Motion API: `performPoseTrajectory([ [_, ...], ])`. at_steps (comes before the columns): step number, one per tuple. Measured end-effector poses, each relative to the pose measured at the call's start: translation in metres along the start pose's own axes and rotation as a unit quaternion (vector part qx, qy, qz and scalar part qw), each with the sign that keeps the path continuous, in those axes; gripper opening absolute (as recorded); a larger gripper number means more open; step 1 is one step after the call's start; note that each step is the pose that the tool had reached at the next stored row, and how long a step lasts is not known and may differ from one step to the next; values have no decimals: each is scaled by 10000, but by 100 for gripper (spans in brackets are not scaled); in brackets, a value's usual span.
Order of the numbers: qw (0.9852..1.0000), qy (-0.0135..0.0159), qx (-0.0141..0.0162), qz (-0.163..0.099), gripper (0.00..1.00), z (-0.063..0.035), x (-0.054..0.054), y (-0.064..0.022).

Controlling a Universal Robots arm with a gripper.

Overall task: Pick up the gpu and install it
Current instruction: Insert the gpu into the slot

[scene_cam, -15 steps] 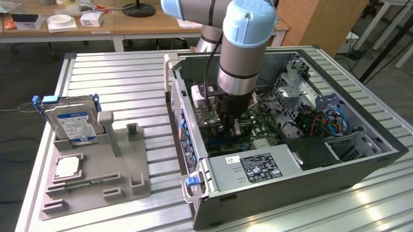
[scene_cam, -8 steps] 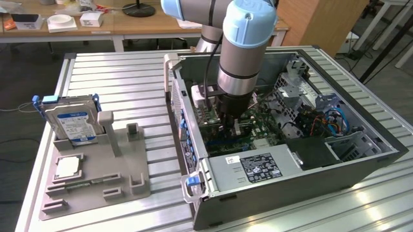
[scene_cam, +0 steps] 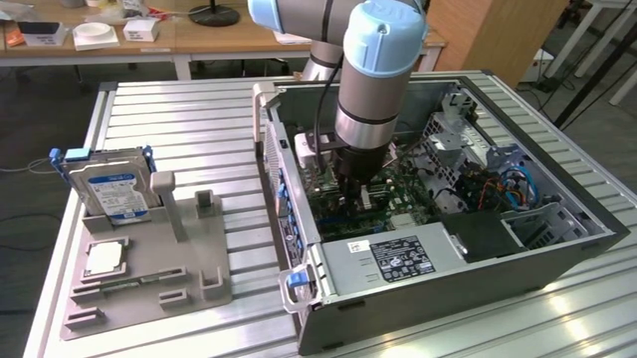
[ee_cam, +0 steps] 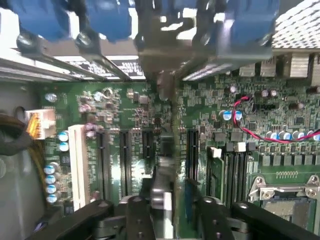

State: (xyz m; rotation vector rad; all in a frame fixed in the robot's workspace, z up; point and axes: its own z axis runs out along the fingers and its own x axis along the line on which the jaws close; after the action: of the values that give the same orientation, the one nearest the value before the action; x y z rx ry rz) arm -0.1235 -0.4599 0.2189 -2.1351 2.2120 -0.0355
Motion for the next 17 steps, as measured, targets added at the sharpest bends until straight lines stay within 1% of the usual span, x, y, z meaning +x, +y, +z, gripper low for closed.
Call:
performPoseTrajectory([
  [17, 10000, 1, 0, 0, 41, -1, 0, 0],
])
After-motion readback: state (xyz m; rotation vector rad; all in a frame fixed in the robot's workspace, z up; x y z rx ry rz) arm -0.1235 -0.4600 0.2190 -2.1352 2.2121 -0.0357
